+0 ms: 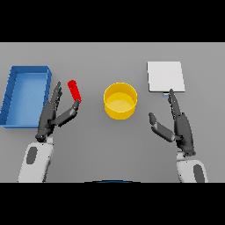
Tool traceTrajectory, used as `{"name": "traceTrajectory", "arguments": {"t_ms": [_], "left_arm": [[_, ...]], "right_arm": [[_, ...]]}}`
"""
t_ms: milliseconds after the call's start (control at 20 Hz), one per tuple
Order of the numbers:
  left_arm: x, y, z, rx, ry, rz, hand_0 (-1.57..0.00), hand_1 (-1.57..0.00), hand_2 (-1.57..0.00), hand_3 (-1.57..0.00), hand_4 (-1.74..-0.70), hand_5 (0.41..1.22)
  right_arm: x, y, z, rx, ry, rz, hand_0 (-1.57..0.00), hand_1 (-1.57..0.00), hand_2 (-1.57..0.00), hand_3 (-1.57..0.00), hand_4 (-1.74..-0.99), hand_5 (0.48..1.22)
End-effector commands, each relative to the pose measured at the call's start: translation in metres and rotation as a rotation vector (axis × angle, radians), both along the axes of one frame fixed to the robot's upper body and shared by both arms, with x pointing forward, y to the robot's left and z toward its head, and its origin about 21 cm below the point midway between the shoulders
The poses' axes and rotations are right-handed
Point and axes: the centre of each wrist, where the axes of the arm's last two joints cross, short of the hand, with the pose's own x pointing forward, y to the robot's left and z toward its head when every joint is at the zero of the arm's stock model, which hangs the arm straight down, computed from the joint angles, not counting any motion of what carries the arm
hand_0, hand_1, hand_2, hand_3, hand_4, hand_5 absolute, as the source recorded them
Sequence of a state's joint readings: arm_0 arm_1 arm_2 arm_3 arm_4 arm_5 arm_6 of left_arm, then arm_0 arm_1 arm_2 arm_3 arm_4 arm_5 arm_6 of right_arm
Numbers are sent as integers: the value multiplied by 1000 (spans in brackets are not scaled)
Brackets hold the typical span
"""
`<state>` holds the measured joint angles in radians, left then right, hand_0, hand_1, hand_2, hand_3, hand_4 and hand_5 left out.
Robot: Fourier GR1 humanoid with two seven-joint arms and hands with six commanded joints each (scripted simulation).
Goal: Pick up the red beaker and tilt it to pour out 1 green nut into yellow bowl. Pick up the yellow bowl and place it on the metallic measuring scale.
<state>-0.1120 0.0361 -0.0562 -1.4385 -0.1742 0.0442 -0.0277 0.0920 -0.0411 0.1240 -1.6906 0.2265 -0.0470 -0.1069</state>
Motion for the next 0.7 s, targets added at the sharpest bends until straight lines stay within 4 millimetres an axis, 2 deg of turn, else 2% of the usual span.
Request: {"name": "traceTrajectory", "arguments": {"t_ms": [0,100,250,500,650], "left_arm": [[6,1,-2,4,-12,3,1,1,1,1,-1153,638],[17,0,-4,12,-7,14,1,1,1,1,-1150,632],[36,-2,-11,6,5,18,1,1,1,1,-1163,631],[55,-8,-23,18,-11,11,1,1,1,1,-1206,636],[68,-23,-25,48,-29,-7,1,1,1,1,-1242,657]], "right_arm": [[-1,-4,-1,0,1,2,1,1,1,1,-1193,658],[-2,-7,-3,9,0,10,1,1,1,1,-1213,664],[1,-1,-3,11,5,6,1,1,1,1,-1230,666],[0,-1,-1,0,-5,7,1,1,1,1,-1247,673],[-1,-2,-1,8,-9,12,1,1,1,1,-1250,683]]}}
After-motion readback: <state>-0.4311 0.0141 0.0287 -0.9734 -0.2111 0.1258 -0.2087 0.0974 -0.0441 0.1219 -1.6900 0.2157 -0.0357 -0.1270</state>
